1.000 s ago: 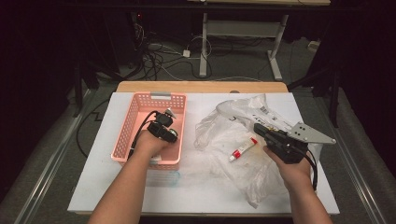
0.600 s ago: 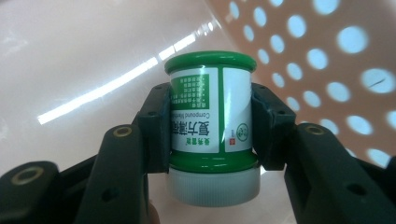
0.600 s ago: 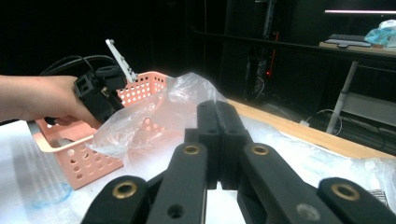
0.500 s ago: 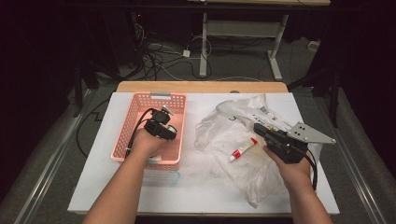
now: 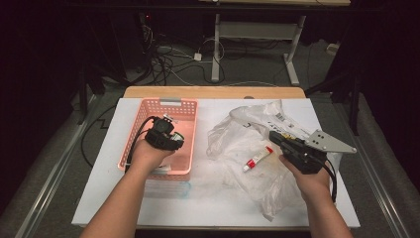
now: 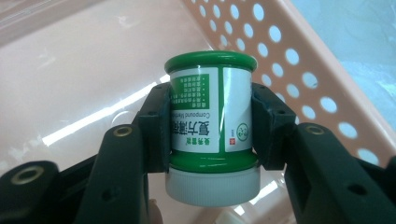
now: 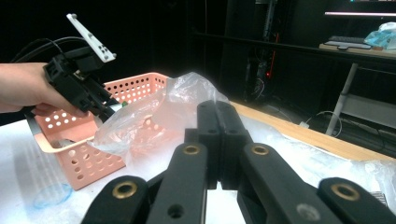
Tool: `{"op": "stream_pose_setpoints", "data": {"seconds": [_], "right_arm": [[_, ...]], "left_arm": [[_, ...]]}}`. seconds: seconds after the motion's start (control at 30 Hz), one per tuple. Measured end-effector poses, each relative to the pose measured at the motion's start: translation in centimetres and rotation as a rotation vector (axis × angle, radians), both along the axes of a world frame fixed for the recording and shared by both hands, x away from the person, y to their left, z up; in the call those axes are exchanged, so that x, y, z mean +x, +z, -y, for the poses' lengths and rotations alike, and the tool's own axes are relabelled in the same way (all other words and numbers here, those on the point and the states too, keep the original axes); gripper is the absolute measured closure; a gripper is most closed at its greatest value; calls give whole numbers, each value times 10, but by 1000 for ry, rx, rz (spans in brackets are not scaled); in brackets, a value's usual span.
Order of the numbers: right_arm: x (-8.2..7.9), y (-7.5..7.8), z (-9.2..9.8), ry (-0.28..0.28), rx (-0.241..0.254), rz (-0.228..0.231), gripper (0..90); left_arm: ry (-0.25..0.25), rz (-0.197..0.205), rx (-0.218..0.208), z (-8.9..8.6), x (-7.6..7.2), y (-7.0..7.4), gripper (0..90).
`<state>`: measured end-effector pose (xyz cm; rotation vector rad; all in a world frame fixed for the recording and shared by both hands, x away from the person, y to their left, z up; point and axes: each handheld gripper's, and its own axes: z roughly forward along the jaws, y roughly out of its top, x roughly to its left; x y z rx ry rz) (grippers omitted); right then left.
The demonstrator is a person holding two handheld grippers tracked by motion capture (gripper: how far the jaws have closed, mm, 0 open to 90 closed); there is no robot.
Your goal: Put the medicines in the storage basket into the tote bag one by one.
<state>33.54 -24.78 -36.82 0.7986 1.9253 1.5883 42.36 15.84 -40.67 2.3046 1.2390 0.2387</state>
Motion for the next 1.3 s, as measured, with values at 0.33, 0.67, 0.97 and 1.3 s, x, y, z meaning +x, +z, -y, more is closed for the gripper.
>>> {"op": "stream_pose_setpoints", "data": {"seconds": [0.33,0.67,0.97,1.3], "right_arm": [[0,0,0,-2,-2,0,900],[0,-1,-1,-1,-10,1,900],[0,-2,-1,-1,-10,-2,900],[0,-5,-3,3,-21,-7,900]], "left_arm": [[22,60,-53,-17,-24,4,539],[24,121,-95,-26,-48,0,540],[20,172,-140,-30,-64,-7,540],[9,233,-194,-32,-74,-10,540]]}}
